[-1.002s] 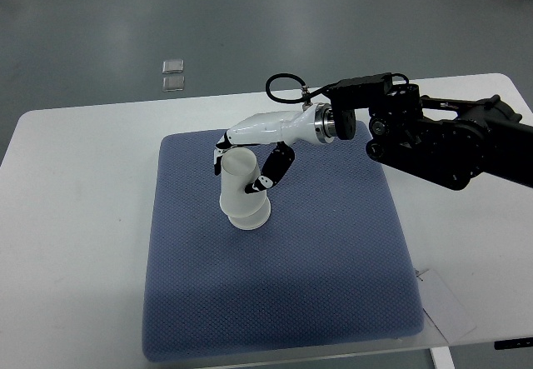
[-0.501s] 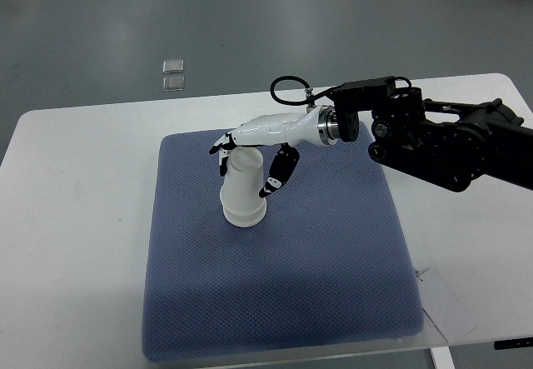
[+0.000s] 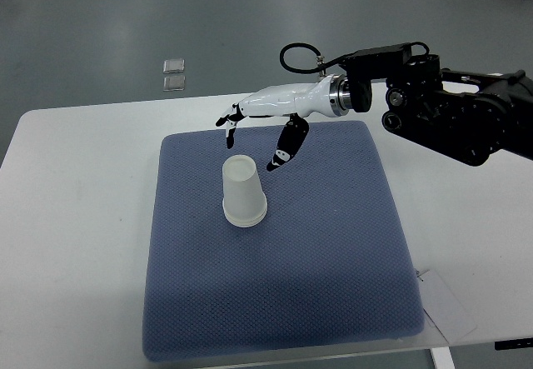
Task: Stack paper cups
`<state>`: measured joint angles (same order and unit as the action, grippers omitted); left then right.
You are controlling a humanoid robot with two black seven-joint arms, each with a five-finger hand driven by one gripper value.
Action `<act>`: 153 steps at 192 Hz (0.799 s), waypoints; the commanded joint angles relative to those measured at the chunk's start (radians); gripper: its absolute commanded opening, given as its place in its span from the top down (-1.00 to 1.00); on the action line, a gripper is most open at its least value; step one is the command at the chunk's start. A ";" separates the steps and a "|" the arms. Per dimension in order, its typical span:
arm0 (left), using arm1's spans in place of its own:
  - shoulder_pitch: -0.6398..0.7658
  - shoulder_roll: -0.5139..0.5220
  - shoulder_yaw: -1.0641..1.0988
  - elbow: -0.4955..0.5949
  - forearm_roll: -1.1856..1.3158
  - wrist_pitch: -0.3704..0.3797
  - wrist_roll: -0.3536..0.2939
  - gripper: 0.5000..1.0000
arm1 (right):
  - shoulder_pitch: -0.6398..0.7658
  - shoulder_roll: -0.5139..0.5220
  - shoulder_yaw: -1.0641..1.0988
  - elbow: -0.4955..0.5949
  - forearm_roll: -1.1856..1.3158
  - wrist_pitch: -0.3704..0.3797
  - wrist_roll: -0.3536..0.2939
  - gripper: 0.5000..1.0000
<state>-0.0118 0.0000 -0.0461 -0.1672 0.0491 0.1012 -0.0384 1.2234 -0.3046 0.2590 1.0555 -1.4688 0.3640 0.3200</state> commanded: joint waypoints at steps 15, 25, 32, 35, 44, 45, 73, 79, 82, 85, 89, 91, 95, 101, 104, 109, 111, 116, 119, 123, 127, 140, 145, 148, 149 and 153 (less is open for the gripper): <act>0.001 0.000 0.000 0.000 0.000 0.000 0.000 -1.00 | -0.012 -0.041 0.092 -0.008 0.028 0.056 -0.001 -0.64; 0.001 0.000 0.000 0.000 0.000 0.000 0.002 -1.00 | -0.022 -0.050 0.121 -0.025 0.065 0.056 -0.002 -0.64; 0.001 0.000 0.000 0.000 0.000 0.000 0.000 -1.00 | -0.033 -0.054 0.135 -0.042 0.099 0.056 -0.004 -0.64; -0.001 0.000 0.000 0.000 0.000 0.000 0.000 -1.00 | -0.036 -0.057 0.140 -0.049 0.110 0.056 -0.004 -0.64; 0.000 0.000 -0.001 0.000 0.000 0.000 0.000 -1.00 | -0.044 -0.074 0.157 -0.083 0.172 0.056 -0.015 -0.64; -0.001 0.000 -0.001 0.000 0.000 0.000 0.000 -1.00 | -0.044 -0.074 0.157 -0.083 0.173 0.056 -0.015 -0.64; -0.001 0.000 0.000 0.000 0.000 0.000 0.000 -1.00 | -0.091 -0.097 0.200 -0.207 0.399 0.027 -0.055 -0.64; 0.001 0.000 0.000 0.000 0.000 0.000 0.000 -1.00 | -0.107 -0.100 0.210 -0.242 0.452 0.018 -0.064 -0.64; 0.000 0.000 0.000 0.000 0.000 0.000 0.000 -1.00 | -0.113 -0.100 0.213 -0.253 0.472 0.012 -0.067 -0.64; -0.001 0.000 0.000 0.000 0.000 0.000 0.000 -1.00 | -0.117 -0.102 0.216 -0.266 0.489 0.007 -0.070 -0.64; -0.001 0.000 0.000 0.000 0.000 0.000 0.002 -1.00 | -0.128 -0.103 0.221 -0.290 0.522 -0.005 -0.076 -0.64; -0.001 0.000 0.000 0.000 0.000 0.000 0.000 -1.00 | -0.134 -0.103 0.223 -0.302 0.539 -0.010 -0.079 -0.64; -0.001 0.000 0.000 0.000 0.000 0.000 0.000 -1.00 | -0.145 -0.105 0.226 -0.322 0.573 -0.022 -0.084 -0.64; -0.001 0.000 0.000 0.000 0.000 0.000 0.000 -1.00 | -0.160 -0.105 0.227 -0.354 0.623 -0.039 -0.088 -0.64; -0.001 0.000 0.000 0.000 0.000 0.000 0.000 -1.00 | -0.165 -0.105 0.227 -0.364 0.640 -0.043 -0.088 -0.64; 0.000 0.000 0.000 0.000 0.000 0.000 0.000 -1.00 | -0.179 -0.108 0.227 -0.390 0.686 -0.059 -0.090 -0.64; -0.001 0.000 0.000 0.000 0.000 0.000 0.000 -1.00 | -0.183 -0.108 0.227 -0.396 0.703 -0.063 -0.090 -0.64; -0.001 0.000 0.000 0.000 0.000 0.000 0.000 -1.00 | -0.193 -0.111 0.227 -0.408 0.734 -0.071 -0.090 -0.64; 0.001 0.000 0.000 0.000 0.000 0.000 0.000 -1.00 | -0.197 -0.114 0.227 -0.413 0.749 -0.074 -0.090 -0.64; -0.001 0.000 0.000 0.000 0.000 0.000 0.000 -1.00 | -0.208 -0.119 0.227 -0.422 0.780 -0.079 -0.090 -0.64; 0.001 0.000 0.000 0.000 0.000 0.000 0.000 -1.00 | -0.219 -0.122 0.227 -0.430 0.811 -0.083 -0.090 -0.64; -0.001 0.000 0.000 0.000 0.000 0.000 0.000 -1.00 | -0.251 -0.136 0.227 -0.440 0.901 -0.088 -0.090 -0.64; -0.001 0.000 0.000 0.000 0.000 0.000 0.000 -1.00 | -0.265 -0.143 0.226 -0.442 0.939 -0.089 -0.090 -0.64; 0.001 0.000 0.000 0.000 0.000 0.000 0.002 -1.00 | -0.269 -0.146 0.226 -0.442 0.952 -0.089 -0.090 -0.64; 0.000 0.000 0.000 0.000 0.000 0.000 0.000 -1.00 | -0.274 -0.148 0.226 -0.442 0.963 -0.089 -0.090 -0.64; -0.001 0.000 0.000 0.000 0.000 0.000 0.002 -1.00 | -0.278 -0.149 0.226 -0.443 0.975 -0.091 -0.090 -0.64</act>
<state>-0.0119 0.0000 -0.0461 -0.1672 0.0491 0.1012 -0.0379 0.9868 -0.4351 0.4863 0.6242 -0.6083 0.2806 0.2302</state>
